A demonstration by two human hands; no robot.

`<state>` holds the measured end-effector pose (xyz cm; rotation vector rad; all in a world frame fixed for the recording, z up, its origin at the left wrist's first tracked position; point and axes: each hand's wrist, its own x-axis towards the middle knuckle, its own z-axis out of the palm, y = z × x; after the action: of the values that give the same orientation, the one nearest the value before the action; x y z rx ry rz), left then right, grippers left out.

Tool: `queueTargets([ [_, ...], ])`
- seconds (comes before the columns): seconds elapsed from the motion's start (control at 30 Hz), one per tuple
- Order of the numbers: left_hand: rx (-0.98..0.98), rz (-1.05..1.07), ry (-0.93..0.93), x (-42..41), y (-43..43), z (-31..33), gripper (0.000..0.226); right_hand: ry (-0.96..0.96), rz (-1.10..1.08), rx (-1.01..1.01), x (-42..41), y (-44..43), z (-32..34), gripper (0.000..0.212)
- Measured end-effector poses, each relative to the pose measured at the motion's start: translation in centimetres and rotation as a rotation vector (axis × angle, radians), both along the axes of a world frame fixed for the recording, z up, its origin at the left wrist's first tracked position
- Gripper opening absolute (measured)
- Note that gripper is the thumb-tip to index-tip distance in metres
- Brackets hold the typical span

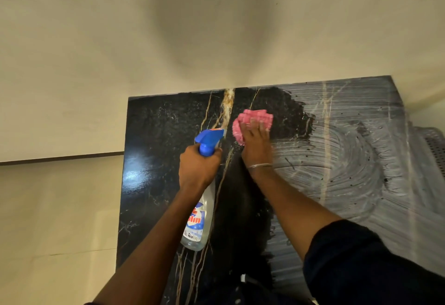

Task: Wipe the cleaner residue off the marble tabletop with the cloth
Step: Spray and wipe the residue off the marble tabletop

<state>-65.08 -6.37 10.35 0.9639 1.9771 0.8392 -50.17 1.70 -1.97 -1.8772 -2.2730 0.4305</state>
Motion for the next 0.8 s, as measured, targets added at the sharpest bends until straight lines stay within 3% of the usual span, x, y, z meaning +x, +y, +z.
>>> queueTargets([
  [0.1, -0.021, 0.032, 0.032, 0.4, -0.1, 0.2, 0.016, 0.011, 0.157, -0.016, -1.6, -1.0, 0.2, 0.076],
  [0.2, -0.020, 0.029, 0.035, 0.4, -0.3, 0.5, 0.017, 0.010, 0.180, 0.021, 0.8, -0.4, 0.2, 0.076],
  [0.43, -0.019, 0.008, 0.047, 0.4, -1.3, 0.3, 0.018, -0.062, -0.173, -0.017, 10.7, 1.9, 0.7, 0.085],
  [0.6, -0.037, -0.001, 0.014, 0.9, -1.7, -0.2, 0.020, -0.043, -0.337, -0.045, 8.7, 1.1, 1.1, 0.084],
  [0.8, -0.043, -0.004, 0.030, 1.6, -2.4, -0.4, 0.017, 0.074, 0.029, 0.053, 0.9, -4.2, 0.0, 0.081],
])
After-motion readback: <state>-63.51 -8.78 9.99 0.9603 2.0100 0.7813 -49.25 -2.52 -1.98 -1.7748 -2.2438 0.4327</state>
